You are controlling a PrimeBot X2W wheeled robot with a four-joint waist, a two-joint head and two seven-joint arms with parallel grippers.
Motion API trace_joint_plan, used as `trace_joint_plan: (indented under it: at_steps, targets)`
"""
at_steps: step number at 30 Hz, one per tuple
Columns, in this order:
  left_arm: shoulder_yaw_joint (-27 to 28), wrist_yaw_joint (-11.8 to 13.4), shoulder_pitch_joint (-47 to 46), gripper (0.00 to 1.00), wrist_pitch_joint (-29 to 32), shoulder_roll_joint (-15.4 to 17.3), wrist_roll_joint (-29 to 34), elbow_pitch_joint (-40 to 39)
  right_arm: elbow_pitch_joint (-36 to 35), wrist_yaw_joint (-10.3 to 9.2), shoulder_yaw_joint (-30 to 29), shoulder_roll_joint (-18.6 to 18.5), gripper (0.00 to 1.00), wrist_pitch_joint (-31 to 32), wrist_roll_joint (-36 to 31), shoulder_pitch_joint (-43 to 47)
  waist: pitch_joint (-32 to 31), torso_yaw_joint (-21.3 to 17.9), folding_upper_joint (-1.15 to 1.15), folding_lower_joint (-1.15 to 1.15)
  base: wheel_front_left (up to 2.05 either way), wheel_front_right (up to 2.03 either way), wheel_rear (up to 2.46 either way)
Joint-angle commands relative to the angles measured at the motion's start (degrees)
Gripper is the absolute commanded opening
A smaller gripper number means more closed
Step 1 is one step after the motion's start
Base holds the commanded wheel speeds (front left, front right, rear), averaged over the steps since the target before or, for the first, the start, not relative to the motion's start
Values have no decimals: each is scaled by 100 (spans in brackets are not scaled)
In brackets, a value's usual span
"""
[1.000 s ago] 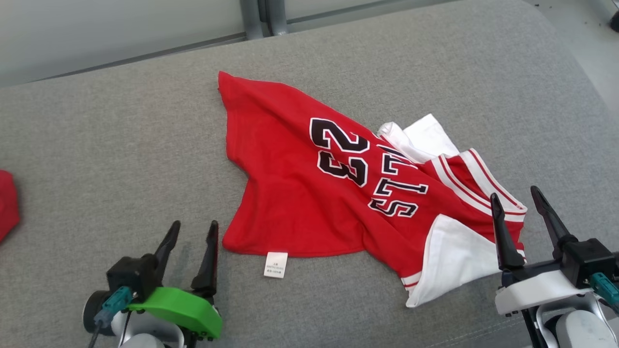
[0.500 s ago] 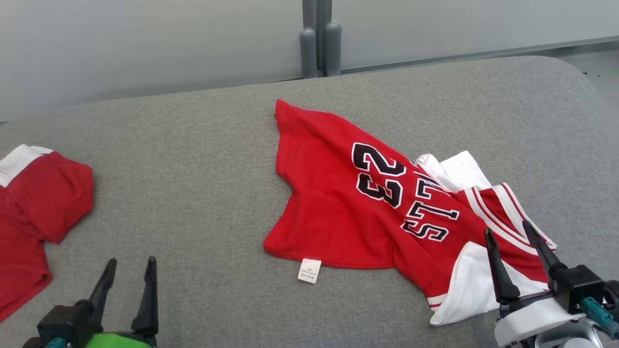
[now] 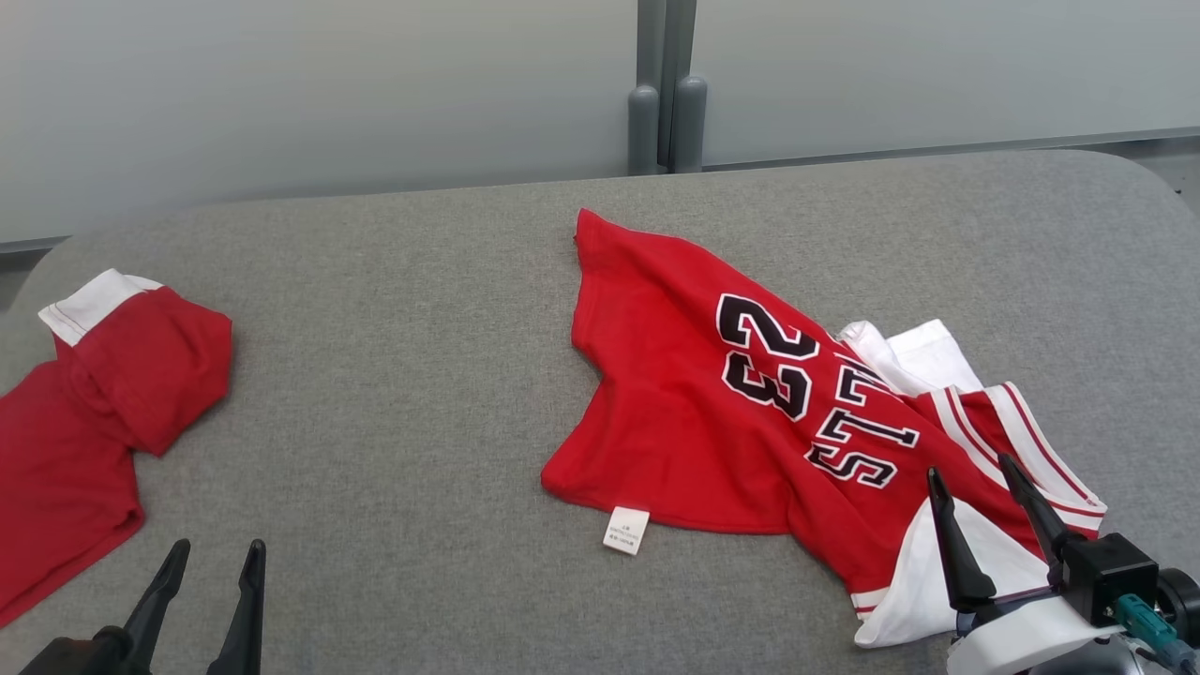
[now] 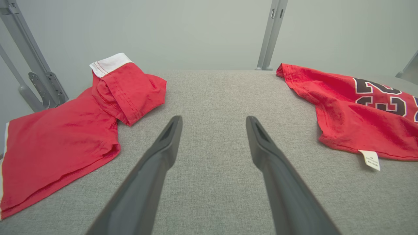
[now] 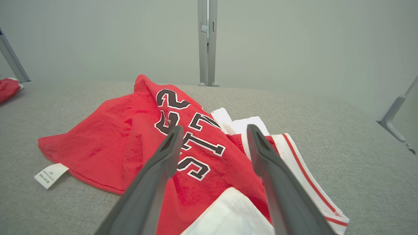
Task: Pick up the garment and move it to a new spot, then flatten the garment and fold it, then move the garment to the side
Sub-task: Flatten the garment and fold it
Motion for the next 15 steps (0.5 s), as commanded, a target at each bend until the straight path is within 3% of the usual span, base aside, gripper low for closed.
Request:
trace_joint_plan:
  at_steps: [1, 15]
  targets:
    - [58, -48, 79, 100, -16, -41, 49, 12, -1, 0, -19, -1, 100, -18, 13, 85, -7, -15, 15, 0, 0, 0, 0]
    - [662, -401, 264, 100, -15, -506, 372, 137, -97, 0, -158, 53, 100, -18, 28, 141, -10, -233, 15, 0, 0, 0, 0]
